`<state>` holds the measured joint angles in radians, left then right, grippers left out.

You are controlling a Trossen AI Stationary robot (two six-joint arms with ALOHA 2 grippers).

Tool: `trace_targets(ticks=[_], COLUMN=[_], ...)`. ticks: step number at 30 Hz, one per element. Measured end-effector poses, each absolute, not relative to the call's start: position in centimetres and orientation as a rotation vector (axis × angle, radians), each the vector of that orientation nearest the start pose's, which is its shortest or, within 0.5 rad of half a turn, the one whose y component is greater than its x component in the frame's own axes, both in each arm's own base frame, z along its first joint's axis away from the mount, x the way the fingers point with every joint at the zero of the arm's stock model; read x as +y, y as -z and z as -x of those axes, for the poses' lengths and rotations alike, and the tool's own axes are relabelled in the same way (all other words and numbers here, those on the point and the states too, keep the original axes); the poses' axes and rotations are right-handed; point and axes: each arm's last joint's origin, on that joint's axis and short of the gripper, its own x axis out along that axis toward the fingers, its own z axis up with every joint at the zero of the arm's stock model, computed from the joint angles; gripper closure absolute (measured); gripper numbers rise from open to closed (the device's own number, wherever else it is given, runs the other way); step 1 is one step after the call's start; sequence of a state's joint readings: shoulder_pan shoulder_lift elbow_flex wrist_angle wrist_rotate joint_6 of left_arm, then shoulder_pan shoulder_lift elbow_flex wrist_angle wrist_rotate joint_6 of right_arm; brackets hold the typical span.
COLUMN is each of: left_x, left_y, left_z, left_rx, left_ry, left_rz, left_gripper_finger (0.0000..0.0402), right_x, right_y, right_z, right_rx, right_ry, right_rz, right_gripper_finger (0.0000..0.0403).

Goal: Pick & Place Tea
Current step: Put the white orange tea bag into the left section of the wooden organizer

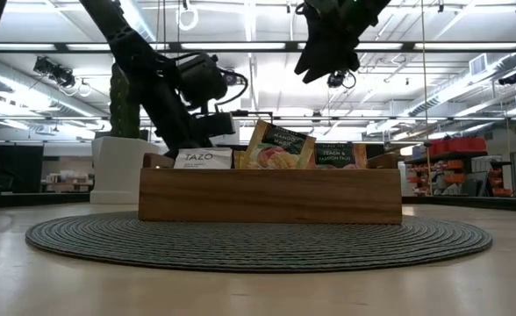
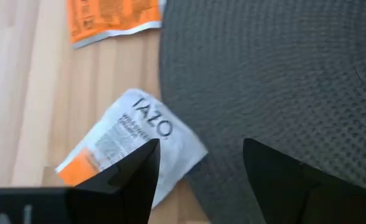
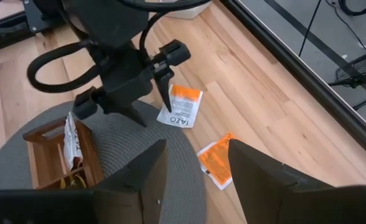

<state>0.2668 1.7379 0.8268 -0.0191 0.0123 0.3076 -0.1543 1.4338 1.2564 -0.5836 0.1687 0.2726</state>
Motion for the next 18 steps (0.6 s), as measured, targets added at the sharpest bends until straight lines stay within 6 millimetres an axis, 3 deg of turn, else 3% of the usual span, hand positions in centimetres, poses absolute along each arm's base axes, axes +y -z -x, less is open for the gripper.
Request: trace_targets(ticks=[9,18], left_x=[9.9,9.9], left_y=[-13.0,-12.1], left_z=[-30.4,-30.6], left_rx=[0.937,0.945], left_ry=[-0.121,-0.062], left_rz=[-0.123,-0.089], left_gripper_finger=[0.0205,0.0214], right_x=[-5.2,-5.3], right_y=[-31.6,-31.6], right_z=[-30.2,-30.2], right_rx=[0.701,0.696], right_ry=[0.41,0.412], right_rz=[-0.256,-0.26], right_gripper_finger=[0.0227,0.0227])
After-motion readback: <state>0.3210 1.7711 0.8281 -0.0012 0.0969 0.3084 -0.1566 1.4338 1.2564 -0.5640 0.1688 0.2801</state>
